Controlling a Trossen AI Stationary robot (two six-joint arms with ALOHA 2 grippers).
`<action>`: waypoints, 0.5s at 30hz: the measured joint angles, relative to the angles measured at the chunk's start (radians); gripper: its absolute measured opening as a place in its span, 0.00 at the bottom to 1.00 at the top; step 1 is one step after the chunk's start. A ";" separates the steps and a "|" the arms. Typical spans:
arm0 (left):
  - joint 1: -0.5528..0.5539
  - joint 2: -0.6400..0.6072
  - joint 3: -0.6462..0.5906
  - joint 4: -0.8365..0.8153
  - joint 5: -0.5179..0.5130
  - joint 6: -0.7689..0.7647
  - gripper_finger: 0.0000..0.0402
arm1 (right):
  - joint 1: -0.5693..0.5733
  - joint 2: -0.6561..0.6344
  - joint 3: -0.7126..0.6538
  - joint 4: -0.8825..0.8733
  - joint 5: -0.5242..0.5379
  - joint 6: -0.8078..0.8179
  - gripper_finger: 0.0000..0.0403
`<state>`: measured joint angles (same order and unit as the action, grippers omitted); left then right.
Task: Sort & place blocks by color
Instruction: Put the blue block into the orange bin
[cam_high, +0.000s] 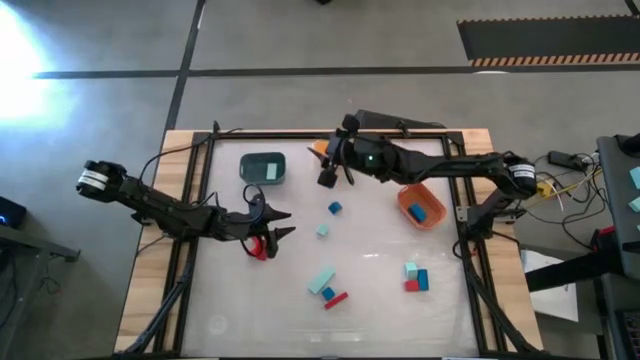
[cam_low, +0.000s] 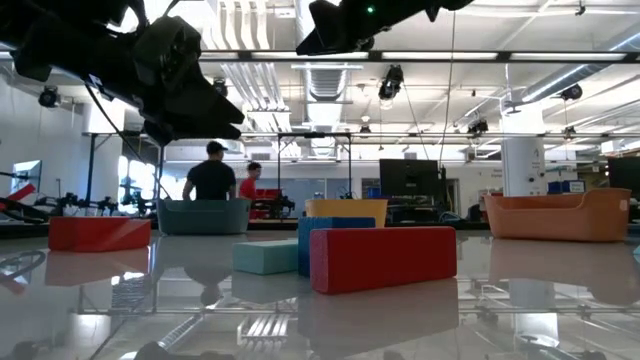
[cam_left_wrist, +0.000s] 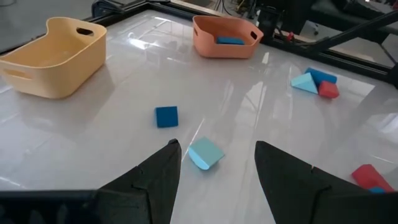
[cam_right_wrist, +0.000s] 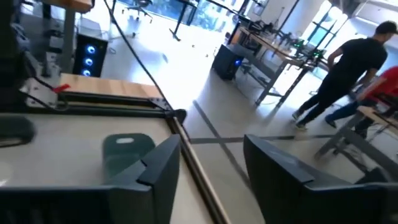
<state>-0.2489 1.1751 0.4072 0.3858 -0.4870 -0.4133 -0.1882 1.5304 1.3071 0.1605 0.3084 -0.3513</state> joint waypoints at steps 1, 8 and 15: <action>0.000 0.000 0.000 0.002 0.000 0.000 0.47 | -0.002 0.002 0.005 0.000 0.000 -0.005 0.38; 0.000 0.000 0.000 -0.001 0.000 0.000 0.47 | 0.078 -0.022 0.001 -0.171 -0.005 0.055 0.19; 0.000 0.000 0.000 -0.002 0.000 0.001 0.47 | 0.220 -0.015 -0.007 -0.447 -0.003 0.192 0.05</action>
<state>-0.2489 1.1755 0.4072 0.3836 -0.4873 -0.4122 0.0320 1.5155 1.2999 -0.2864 0.3053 -0.1594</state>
